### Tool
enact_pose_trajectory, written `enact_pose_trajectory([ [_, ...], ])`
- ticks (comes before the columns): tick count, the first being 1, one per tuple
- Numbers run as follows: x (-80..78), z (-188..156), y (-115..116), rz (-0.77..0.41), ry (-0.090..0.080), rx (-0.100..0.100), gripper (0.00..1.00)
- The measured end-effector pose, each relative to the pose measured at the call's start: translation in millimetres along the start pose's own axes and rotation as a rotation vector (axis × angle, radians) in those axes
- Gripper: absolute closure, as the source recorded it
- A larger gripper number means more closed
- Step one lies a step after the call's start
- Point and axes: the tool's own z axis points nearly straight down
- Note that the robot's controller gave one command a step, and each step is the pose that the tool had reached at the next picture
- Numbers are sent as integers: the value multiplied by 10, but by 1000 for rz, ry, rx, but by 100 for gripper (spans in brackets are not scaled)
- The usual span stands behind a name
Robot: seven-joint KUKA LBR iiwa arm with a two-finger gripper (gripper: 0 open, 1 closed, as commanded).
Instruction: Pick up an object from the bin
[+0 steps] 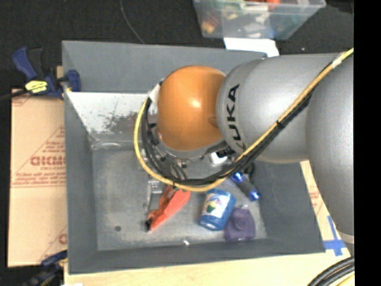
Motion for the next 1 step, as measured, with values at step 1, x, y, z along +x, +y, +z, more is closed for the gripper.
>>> enact_pose_trajectory([
  [1,55,953,-564,-259,-1,1,0],
])
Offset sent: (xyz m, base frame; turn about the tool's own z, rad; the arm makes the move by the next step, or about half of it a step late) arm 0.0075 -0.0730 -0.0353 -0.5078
